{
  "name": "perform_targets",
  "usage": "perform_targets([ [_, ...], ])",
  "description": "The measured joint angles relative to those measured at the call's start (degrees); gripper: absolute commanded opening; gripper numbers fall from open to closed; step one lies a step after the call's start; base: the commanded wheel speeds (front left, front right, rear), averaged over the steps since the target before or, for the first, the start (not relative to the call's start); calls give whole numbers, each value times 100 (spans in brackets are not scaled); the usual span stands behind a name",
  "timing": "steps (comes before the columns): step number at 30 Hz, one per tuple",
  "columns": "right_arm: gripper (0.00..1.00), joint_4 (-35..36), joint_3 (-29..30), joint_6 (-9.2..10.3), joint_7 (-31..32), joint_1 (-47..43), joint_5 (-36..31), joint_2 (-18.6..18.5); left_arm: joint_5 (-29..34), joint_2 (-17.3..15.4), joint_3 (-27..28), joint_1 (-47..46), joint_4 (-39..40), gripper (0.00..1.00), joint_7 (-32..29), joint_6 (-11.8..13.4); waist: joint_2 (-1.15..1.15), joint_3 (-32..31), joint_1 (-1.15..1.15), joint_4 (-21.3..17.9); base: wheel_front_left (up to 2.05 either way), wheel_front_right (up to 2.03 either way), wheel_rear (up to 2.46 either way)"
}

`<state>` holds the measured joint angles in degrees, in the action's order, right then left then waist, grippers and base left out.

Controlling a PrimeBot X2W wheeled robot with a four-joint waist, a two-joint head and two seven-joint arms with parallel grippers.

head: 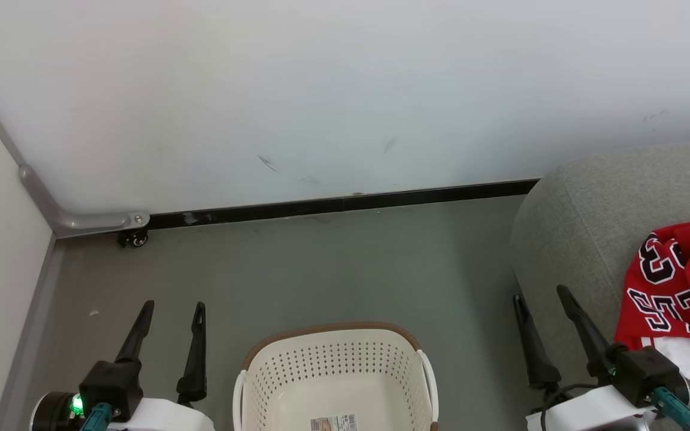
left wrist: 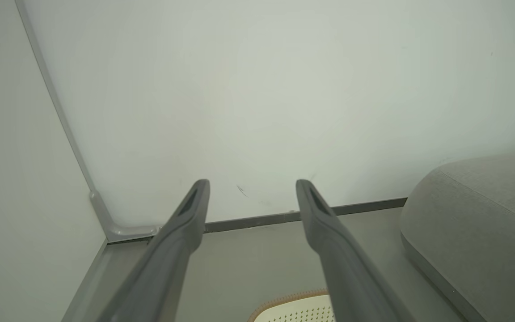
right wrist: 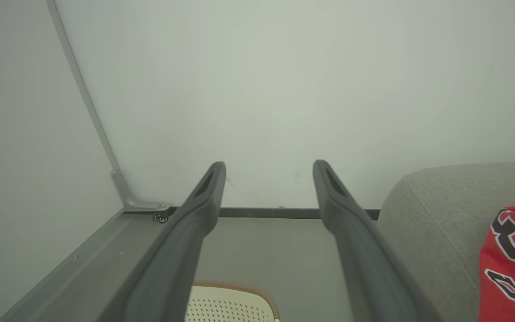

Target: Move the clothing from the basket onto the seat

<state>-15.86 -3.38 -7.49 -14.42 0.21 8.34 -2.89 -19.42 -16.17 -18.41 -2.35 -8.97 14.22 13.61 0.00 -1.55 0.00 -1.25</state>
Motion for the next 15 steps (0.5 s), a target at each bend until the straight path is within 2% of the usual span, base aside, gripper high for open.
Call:
perform_targets([
  [15,100,187,-3,0,32,-36,21,9,143,15,77,0,-40,100,0,1,0,63,0,-19,0,0,0],
])
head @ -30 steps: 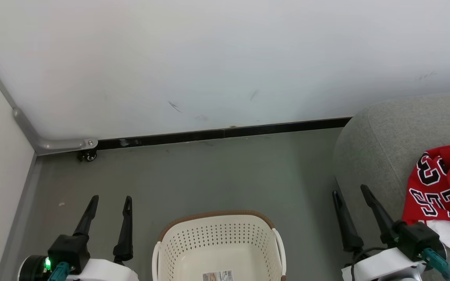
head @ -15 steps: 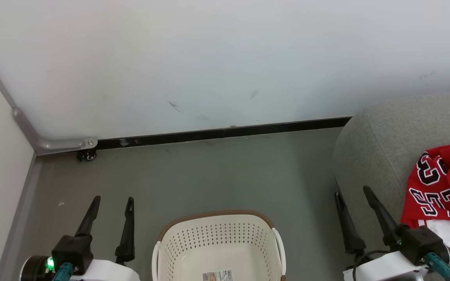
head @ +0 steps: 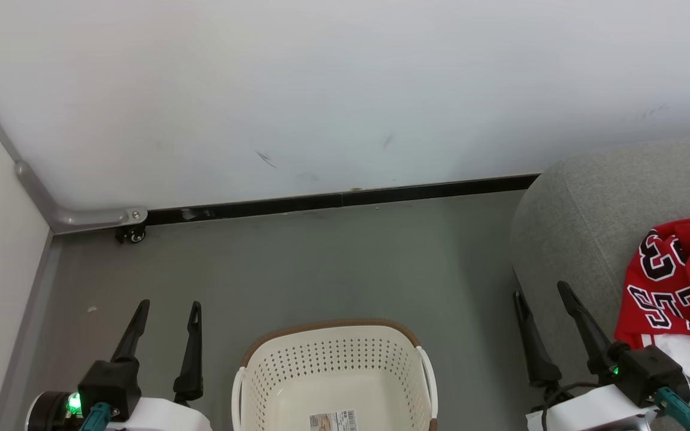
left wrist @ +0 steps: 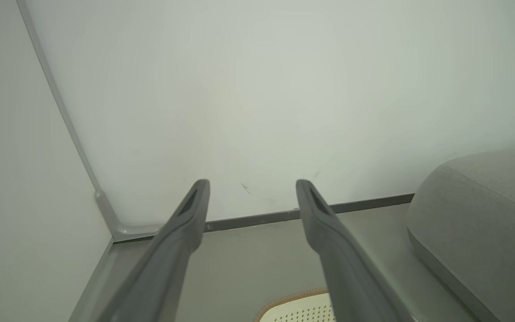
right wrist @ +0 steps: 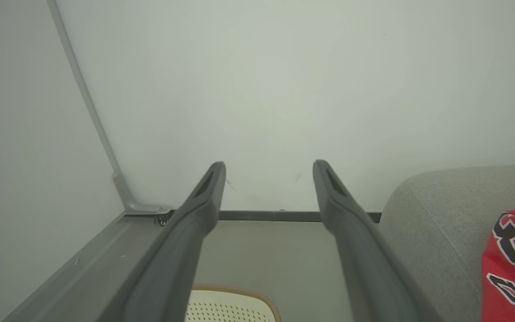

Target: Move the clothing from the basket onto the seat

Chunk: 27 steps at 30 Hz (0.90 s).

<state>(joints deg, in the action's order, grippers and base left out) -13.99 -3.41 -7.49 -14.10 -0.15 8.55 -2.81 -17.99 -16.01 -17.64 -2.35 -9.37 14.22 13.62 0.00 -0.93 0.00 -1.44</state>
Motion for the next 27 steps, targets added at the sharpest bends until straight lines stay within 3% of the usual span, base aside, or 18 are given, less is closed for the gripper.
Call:
perform_targets([
  [16,100,134,24,0,48,-76,18,3,112,18,132,0,-1,100,0,108,0,93,0,30,0,0,0],
  [17,0,141,24,0,48,-76,19,3,112,22,141,0,-1,0,0,108,0,97,0,31,0,0,0],
  [27,0,-143,-47,0,48,-335,193,33,-49,234,62,188,-296,0,-43,52,0,104,0,32,0,0,0],
])
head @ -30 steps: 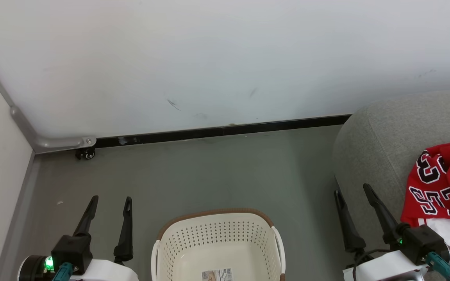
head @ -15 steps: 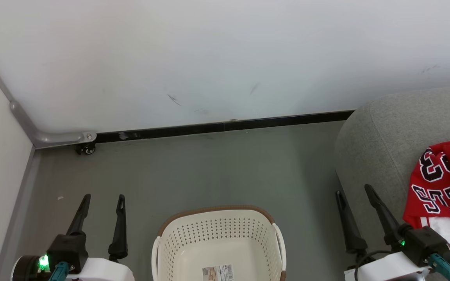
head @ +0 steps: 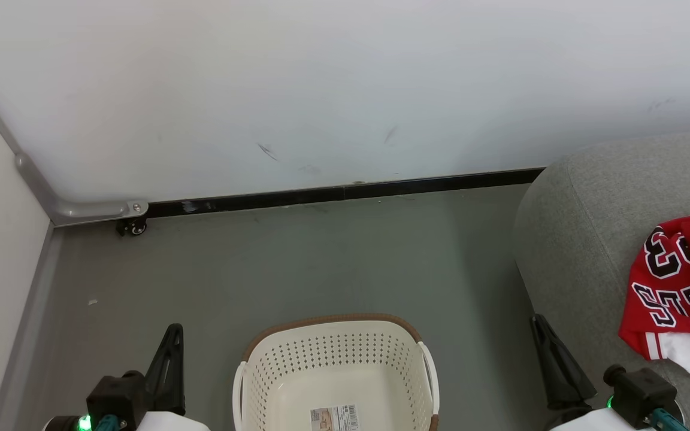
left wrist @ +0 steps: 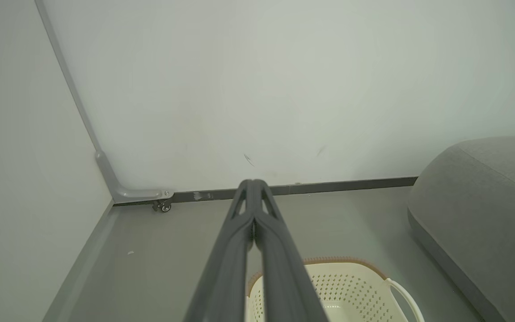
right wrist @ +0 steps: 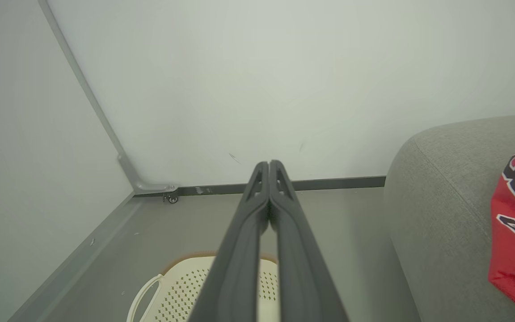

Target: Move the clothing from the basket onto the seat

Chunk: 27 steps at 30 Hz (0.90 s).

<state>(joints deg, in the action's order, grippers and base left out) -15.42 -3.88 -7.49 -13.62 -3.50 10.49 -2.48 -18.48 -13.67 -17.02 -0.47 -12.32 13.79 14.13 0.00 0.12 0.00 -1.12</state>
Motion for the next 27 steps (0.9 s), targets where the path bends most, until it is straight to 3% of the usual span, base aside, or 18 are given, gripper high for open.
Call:
perform_targets([
  [8,0,153,-57,0,-1,-27,514,1,-549,96,80,16,63,0,-70,-149,0,3,0,8,0,0,0],
  [16,0,218,15,0,97,-36,1448,2,-1308,172,267,17,99,0,-242,-276,0,1,4,20,0,0,0],
  [27,0,218,126,0,313,-21,2395,-22,-2117,302,492,17,120,0,-476,-495,0,-30,55,35,0,0,0],
])
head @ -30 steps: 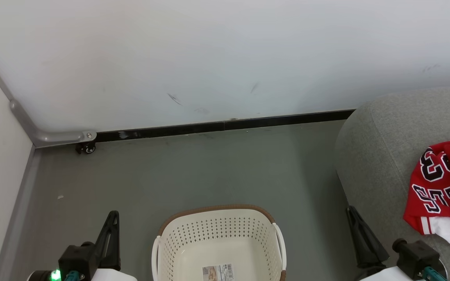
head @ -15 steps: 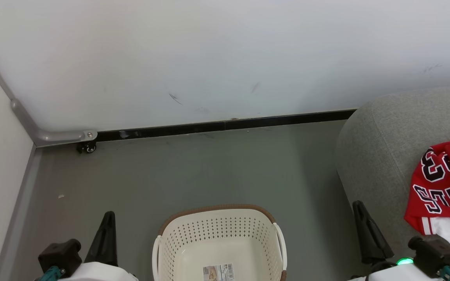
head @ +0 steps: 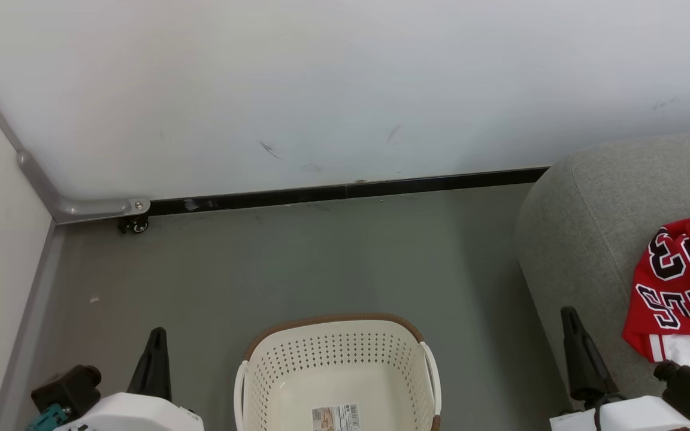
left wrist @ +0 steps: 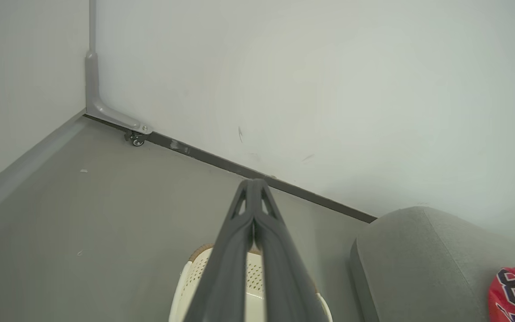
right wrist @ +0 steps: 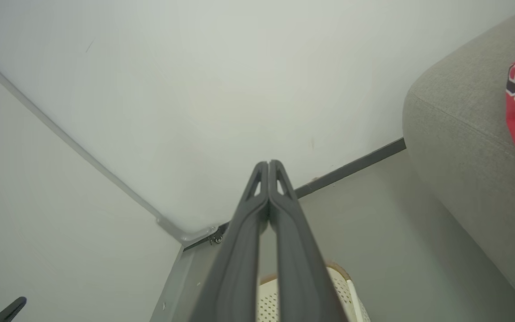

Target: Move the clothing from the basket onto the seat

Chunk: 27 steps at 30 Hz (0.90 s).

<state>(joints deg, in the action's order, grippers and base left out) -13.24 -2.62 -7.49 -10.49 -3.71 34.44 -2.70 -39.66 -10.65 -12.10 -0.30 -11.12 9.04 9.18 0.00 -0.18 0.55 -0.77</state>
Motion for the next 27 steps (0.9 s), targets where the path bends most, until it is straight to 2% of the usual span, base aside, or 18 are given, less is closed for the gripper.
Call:
perform_targets([
  [2,0,1,20,0,54,10,265,-30,-242,12,65,0,3,0,-48,-67,0,-15,16,4,0,0,0],
  [7,0,3,45,0,160,22,716,-73,-631,51,168,0,5,0,-153,-171,0,-40,36,9,0,0,0],
  [14,0,1,76,1,274,39,1350,-112,-1143,113,303,-1,2,0,-283,-322,0,-65,45,17,0,0,0],
  [18,0,-3,96,1,349,56,1702,-135,-1457,162,379,-1,-7,0,-349,-396,0,-68,40,21,0,0,0],
  [27,0,-33,153,1,456,173,2498,-175,-2149,226,557,-1,-60,0,-528,-575,0,-44,-3,31,0,0,0],
])
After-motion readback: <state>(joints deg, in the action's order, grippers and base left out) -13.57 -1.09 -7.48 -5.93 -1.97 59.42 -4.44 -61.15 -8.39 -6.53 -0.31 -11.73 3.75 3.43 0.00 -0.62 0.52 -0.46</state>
